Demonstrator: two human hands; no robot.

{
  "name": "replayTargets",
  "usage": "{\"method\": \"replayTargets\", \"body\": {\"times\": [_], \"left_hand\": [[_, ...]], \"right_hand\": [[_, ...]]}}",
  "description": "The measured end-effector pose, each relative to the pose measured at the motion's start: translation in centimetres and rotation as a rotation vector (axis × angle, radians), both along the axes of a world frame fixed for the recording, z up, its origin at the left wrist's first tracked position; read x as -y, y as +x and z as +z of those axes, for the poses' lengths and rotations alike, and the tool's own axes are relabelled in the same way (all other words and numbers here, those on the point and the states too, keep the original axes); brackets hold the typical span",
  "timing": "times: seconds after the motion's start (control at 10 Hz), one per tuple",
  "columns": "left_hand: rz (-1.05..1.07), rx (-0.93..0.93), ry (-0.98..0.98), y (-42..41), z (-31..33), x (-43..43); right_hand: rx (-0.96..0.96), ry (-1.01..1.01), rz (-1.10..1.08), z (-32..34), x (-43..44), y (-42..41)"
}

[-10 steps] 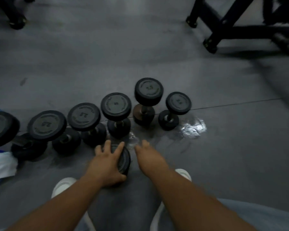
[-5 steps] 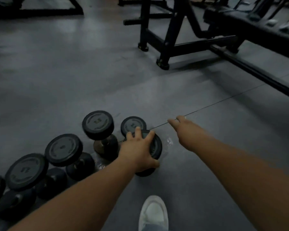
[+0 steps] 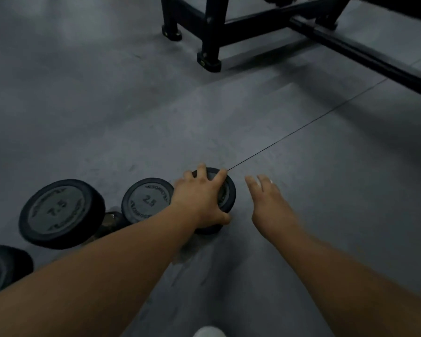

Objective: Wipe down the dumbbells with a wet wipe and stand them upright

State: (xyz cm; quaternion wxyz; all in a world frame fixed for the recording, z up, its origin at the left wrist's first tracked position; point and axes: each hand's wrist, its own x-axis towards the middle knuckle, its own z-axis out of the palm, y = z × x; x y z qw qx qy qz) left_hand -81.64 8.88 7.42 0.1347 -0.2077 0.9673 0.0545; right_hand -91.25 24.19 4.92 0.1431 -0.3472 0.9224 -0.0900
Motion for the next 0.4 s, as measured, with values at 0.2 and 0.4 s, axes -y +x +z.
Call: {"method": "replayTargets", "body": {"times": [0.2, 0.4], "left_hand": [[0.016, -0.025, 0.018, -1.1, -2.4, 0.4], [0.03, -0.016, -0.009, -0.6, -1.9, 0.2]], "right_hand": [[-0.024, -0.056, 0.009, -3.3, 1.2, -0.5], [-0.042, -0.167, 0.005, -2.1, 1.4, -0.4]]}}
